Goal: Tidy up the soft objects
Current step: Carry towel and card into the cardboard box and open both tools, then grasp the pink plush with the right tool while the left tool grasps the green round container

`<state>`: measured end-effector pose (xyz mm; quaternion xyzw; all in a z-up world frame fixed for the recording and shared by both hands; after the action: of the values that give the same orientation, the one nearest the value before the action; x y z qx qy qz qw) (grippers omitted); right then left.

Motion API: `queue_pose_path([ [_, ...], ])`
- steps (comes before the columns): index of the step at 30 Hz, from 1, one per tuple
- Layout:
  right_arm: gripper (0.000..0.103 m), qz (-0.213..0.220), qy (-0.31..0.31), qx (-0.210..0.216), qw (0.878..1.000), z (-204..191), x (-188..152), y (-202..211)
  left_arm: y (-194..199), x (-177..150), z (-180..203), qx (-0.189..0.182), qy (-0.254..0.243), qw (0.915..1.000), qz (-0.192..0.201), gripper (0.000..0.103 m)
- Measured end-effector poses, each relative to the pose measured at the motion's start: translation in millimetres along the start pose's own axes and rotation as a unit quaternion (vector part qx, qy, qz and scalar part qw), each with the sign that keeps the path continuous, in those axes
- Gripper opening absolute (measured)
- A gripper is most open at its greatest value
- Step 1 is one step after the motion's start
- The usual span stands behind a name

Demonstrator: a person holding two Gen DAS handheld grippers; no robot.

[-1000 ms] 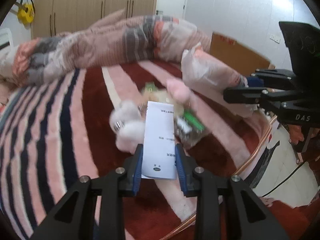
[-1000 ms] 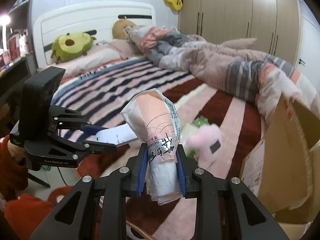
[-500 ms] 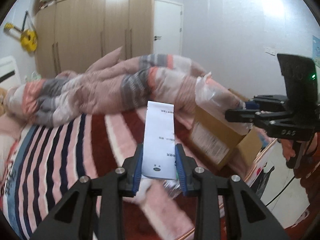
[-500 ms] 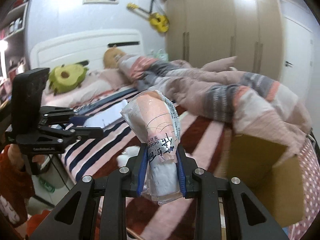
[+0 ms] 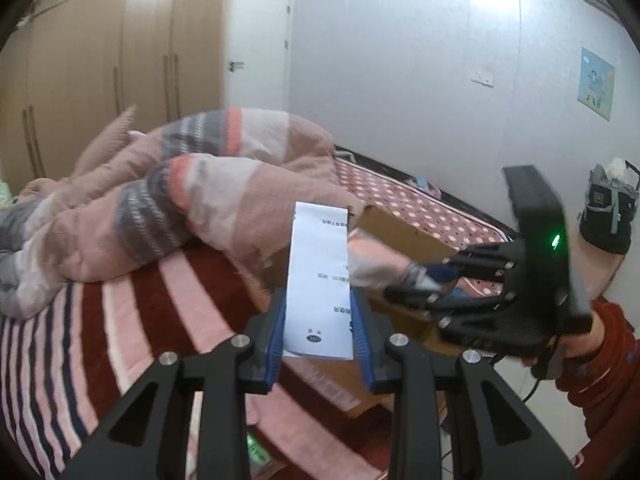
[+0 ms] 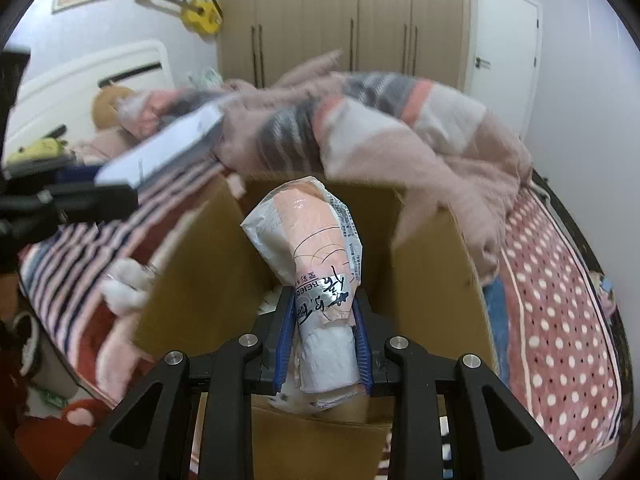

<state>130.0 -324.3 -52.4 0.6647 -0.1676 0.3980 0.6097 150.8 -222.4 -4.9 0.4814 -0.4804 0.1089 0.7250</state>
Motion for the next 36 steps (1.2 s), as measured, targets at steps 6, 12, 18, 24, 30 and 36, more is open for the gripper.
queue_pose_path([
  [6,0.037,-0.023,-0.013,0.0,1.0,14.1,-19.9,-21.1,-51.1,7.5,16.7,-0.011,-0.002,0.9988,-0.049,0.028],
  [12,0.051,-0.024,-0.008,0.01,1.0,9.4,-24.6,-20.4,-81.1,3.5,28.0,-0.013,-0.012,0.9963,-0.084,0.029],
  [18,0.058,-0.02,0.001,0.012,1.0,5.5,-23.1,-12.3,-80.9,3.3,26.2,0.003,-0.018,0.997,-0.076,0.068],
  [24,0.059,-0.006,0.0,0.022,1.0,-2.4,-15.4,2.4,-53.7,11.7,10.5,0.03,-0.014,0.9984,-0.045,0.086],
  [30,0.059,0.038,0.017,0.071,0.997,-40.7,4.9,34.7,1.1,15.6,-24.5,0.069,0.021,0.9974,0.002,0.102],
  [36,0.059,0.069,0.065,0.15,0.984,-113.9,20.0,59.0,60.0,-5.5,-70.3,0.12,0.045,0.9916,0.017,0.103],
])
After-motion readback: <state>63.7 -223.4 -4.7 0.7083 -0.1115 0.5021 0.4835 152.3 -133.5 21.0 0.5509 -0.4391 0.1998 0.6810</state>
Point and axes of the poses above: each gripper's, at about its wrist camera, not at the fingertips, and y roughly against the way its jaws point, z to its right, x to its top, the point moved 10 cm from there along -y, roughly the way its jaws point, and after that the axes turned 1 degree about -x, right-handed, at the moved point
